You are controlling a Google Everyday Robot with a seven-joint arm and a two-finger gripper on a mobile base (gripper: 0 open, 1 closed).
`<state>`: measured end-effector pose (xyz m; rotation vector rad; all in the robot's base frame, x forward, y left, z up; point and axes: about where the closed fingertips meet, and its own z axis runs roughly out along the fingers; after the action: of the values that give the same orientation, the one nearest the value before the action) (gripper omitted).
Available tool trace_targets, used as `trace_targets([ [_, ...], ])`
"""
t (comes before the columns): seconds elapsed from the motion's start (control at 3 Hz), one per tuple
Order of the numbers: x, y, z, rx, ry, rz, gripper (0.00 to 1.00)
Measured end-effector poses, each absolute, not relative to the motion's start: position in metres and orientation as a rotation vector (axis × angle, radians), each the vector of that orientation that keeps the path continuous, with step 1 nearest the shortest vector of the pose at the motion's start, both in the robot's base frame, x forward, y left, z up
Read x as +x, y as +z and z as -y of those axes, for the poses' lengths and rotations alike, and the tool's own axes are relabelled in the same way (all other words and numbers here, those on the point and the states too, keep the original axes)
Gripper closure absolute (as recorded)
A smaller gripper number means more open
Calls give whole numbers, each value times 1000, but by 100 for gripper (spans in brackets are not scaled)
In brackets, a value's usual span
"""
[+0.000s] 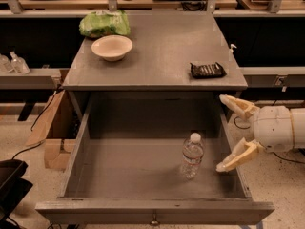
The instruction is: Pick water bottle from top drawer and place on counter
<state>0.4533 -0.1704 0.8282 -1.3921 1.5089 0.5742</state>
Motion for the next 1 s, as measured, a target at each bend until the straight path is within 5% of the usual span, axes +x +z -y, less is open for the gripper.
trace_targets([
  [1.0,478,790,162,-1362,654,-1523,0],
])
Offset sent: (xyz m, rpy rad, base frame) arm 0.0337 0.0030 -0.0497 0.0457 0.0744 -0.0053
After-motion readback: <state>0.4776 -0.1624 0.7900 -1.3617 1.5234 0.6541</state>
